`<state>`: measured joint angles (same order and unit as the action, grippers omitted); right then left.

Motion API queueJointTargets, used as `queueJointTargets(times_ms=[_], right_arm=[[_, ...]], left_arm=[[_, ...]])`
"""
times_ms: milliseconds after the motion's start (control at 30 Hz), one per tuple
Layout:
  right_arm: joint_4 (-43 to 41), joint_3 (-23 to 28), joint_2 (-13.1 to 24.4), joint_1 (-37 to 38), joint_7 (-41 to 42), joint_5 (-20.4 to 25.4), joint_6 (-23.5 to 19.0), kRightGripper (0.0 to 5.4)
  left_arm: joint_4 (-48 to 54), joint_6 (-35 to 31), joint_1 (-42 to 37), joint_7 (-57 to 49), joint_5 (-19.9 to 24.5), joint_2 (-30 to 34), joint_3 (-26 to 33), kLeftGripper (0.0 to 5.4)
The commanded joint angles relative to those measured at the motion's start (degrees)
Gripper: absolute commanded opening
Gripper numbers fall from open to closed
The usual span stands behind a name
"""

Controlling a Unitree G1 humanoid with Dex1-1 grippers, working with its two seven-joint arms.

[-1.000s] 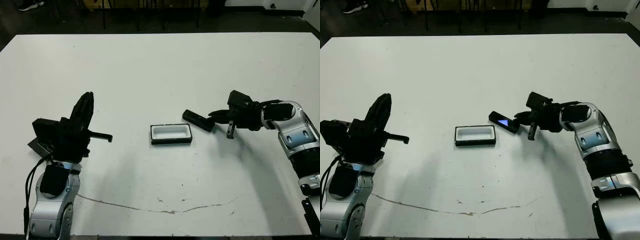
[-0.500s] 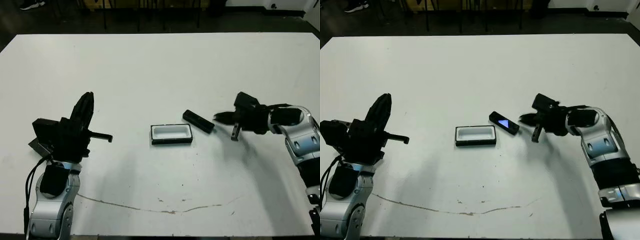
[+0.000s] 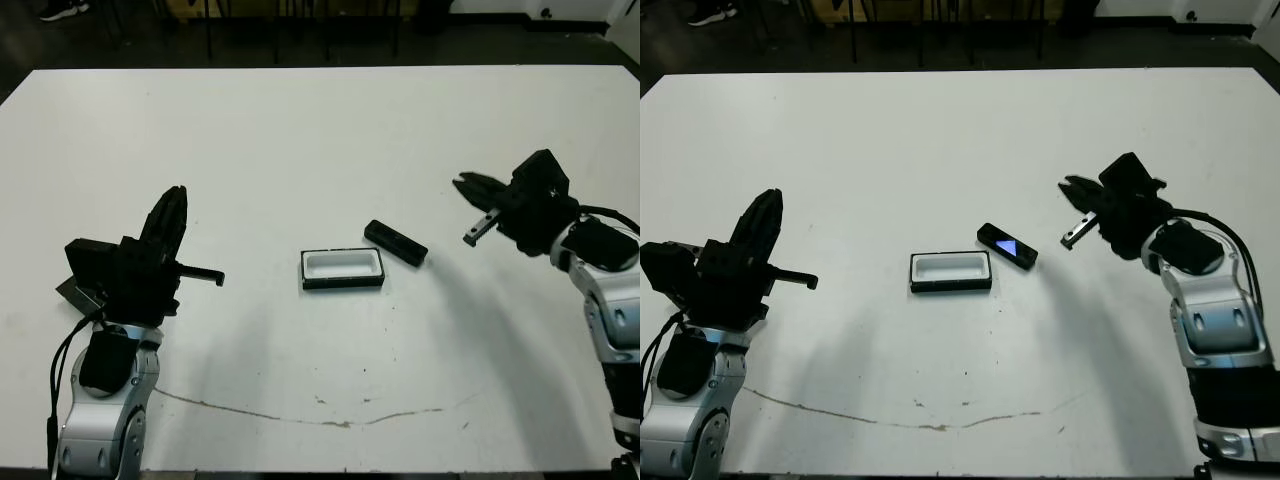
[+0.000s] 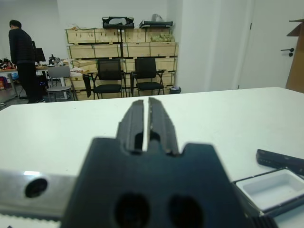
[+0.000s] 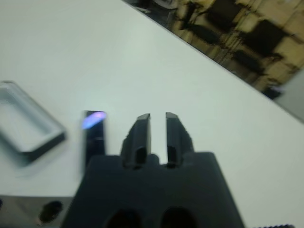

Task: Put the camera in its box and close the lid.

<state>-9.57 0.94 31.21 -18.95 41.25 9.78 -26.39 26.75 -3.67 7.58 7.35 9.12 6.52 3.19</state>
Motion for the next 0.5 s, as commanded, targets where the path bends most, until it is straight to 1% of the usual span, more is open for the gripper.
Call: queueJointTargets(times_ms=[33, 100, 200, 333, 433, 500], right_arm=[[-0.3, -0.3, 1.7, 1.3, 5.3, 4.2, -1.3, 0.91], [0.1, -1.1, 3.1, 0.8, 8.6, 5.7, -1.6, 1.27], [1.2, -2.6, 4.9, -0.2, 11.3, 5.9, -2.1, 1.80], [6.9, -5.3, 6.0, -2.0, 14.1, 3.9, 1.3, 2.51], [10.5, -6.5, 5.8, -2.8, 14.2, 2.3, 3.7, 3.03], [12.7, -7.0, 5.2, -3.0, 14.6, 1.9, 6.4, 3.38]], left_arm=[[-0.8, -0.5, 0.9, 0.2, -0.3, 0.4, 0.3, 0.00], [-0.8, -0.6, 0.9, 0.3, -0.3, 0.5, 0.3, 0.00], [-0.7, -0.8, 0.9, 0.3, -0.3, 0.5, 0.3, 0.00], [-0.8, -0.6, 0.8, 0.4, -0.2, 0.4, 0.3, 0.00], [-0.9, -0.5, 0.7, 0.5, -0.4, 0.5, 0.3, 0.00], [-1.0, -0.4, 0.6, 0.5, -0.4, 0.5, 0.3, 0.00]])
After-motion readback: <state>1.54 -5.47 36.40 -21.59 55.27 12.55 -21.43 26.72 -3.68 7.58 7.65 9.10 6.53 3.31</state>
